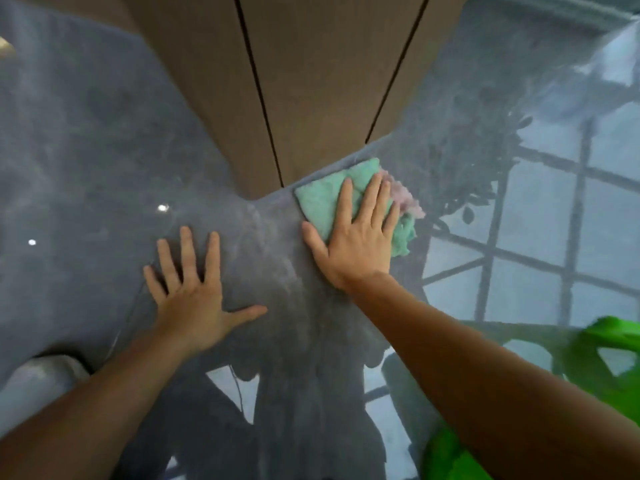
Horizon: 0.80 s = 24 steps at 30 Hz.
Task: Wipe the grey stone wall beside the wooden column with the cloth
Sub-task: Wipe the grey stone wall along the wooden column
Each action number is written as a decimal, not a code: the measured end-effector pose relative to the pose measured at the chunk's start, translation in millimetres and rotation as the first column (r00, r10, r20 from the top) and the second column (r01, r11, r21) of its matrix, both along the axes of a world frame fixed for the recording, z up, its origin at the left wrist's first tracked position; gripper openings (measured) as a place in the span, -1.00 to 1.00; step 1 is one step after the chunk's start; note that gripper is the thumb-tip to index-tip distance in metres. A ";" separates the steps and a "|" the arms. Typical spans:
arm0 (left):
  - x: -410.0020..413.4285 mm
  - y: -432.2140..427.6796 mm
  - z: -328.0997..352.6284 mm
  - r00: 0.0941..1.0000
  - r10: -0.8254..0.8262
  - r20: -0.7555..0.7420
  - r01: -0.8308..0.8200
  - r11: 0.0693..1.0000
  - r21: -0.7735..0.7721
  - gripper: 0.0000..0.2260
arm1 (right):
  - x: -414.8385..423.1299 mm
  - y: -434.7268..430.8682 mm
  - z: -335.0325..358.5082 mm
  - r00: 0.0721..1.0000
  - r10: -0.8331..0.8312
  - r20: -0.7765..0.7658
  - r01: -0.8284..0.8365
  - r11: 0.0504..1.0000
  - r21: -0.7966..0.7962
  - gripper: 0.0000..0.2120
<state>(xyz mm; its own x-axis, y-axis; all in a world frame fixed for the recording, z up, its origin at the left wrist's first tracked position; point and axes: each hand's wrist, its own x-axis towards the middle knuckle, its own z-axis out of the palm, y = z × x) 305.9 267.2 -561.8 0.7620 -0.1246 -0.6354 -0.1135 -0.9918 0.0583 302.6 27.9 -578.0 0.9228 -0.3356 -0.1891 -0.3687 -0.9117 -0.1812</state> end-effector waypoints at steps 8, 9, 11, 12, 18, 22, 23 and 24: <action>7.6 4.0 1.6 0.999 0.001 -0.039 -0.004 0.998 -0.055 0.23 | 43.5 -74.2 -0.5 0.995 -0.096 0.027 0.098 0.990 -0.098 -0.26; 7.4 3.5 5.1 0.999 -0.004 -0.047 0.002 0.998 -0.056 0.23 | 45.1 -53.0 -0.4 0.972 -0.232 0.029 0.234 0.970 -0.074 -0.25; 8.8 1.9 12.6 0.997 0.000 -0.076 -0.005 0.997 -0.071 0.22 | 43.9 10.6 5.0 0.952 -0.307 -0.008 0.307 0.951 -0.038 -0.20; 9.0 1.2 14.5 0.997 0.004 -0.083 -0.011 0.997 -0.080 0.22 | 40.2 42.0 7.0 0.971 -0.239 -0.021 0.239 0.971 -0.016 -0.17; 8.5 0.4 14.5 0.998 0.003 -0.060 -0.009 0.996 -0.086 0.22 | 13.6 78.7 6.2 0.973 0.230 0.000 -0.230 0.973 -0.025 -0.13; 10.2 3.5 12.1 0.999 -0.002 -0.051 -0.003 0.994 -0.110 0.21 | 30.0 -61.1 4.2 0.973 0.228 -0.037 -0.231 0.964 -0.129 -0.17; 9.5 4.3 11.3 0.999 0.000 -0.044 -0.005 0.994 -0.113 0.22 | 40.0 -102.7 5.9 0.999 -0.002 -0.044 -0.004 0.991 -0.131 -0.16; 8.4 4.7 10.4 0.999 0.000 -0.039 -0.005 0.994 -0.113 0.22 | 50.0 -138.7 10.0 0.971 -0.233 -0.057 0.225 0.967 -0.118 -0.15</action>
<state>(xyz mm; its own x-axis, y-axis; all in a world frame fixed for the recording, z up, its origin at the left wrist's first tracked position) 314.3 271.9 -551.4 0.7378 -0.1955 -0.6461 -0.1064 -0.9789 0.1747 352.6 -110.9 -568.0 0.8049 -0.5585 -0.2008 -0.5779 -0.8145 -0.0512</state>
